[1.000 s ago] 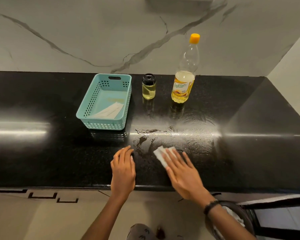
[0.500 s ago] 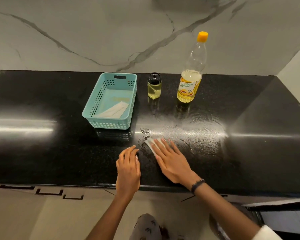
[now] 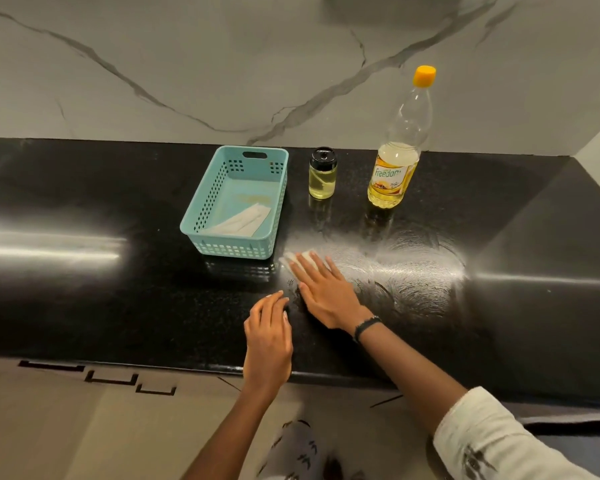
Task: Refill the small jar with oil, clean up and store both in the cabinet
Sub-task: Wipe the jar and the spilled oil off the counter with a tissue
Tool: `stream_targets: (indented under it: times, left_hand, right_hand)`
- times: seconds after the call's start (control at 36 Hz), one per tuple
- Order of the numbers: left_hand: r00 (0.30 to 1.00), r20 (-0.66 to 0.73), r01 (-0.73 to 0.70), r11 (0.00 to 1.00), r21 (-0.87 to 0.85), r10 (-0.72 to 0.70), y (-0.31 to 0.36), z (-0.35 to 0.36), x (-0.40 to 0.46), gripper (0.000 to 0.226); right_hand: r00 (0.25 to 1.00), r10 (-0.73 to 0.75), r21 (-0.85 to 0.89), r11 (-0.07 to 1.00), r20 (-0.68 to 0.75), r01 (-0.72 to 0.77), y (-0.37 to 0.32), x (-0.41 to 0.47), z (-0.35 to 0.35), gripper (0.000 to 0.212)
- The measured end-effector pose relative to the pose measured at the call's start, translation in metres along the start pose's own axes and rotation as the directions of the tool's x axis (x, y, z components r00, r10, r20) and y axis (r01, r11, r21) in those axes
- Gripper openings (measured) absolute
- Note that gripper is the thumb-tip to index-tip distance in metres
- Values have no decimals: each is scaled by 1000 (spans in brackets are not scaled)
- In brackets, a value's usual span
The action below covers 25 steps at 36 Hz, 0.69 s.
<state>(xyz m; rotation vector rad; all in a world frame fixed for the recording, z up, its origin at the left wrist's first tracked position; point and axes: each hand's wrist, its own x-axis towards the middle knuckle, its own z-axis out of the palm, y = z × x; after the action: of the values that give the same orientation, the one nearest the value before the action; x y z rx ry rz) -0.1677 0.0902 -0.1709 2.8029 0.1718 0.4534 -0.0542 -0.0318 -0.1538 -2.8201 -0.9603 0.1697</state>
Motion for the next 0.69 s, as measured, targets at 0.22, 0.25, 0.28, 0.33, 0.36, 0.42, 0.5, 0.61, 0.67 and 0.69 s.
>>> stream_targets:
  times: [0.22,0.25,0.28,0.33,0.36,0.42,0.5,0.61,0.67,0.69]
  left_hand:
    - [1000,1,-13,1000,-10,13,-1,0,0,36]
    - [1000,1,-13,1000,-18,13,-1,0,0,36]
    - [1000,-1,-14,1000,-25,14,-1,0,1,36]
    - [1000,3,-18,999,-31,18,-1,1,1,36]
    - [1000,10,-22,999,-31,22,-1,0,0,36]
    - [999,25,-29,999,-28,30,-2,0,0,36]
    - [1000,16,-8,994,-111,10,-1,-3,2,36]
    - [997,-69,20,949,-314,-44,-4,-9,0,34]
    - [996,-84,-4,948,-318,-24,-9,-15,-2,35]
    - [996,-89,-23,951,-307,-5,-14,-18,-2,35]
  right_hand:
    - [986,-164,2,987,10,164,29,-71,-2,52]
    - [992,-126,-8,992,14,126,37,-72,-4,52]
    - [997,-79,-28,996,20,79,43,-69,-6,53]
    - [999,19,-60,998,28,-17,47,-56,-6,57]
    - [998,62,-54,997,28,-60,44,-47,-6,59]
    - [993,119,-14,993,22,-119,30,-30,-3,62]
    - [996,79,5,997,30,-79,2,-17,3,62]
    - [997,-78,23,997,-15,78,-25,-40,10,53]
    - [990,-139,10,990,-10,139,-28,-63,14,53]
    - [987,-159,3,987,-5,159,-26,-75,15,53]
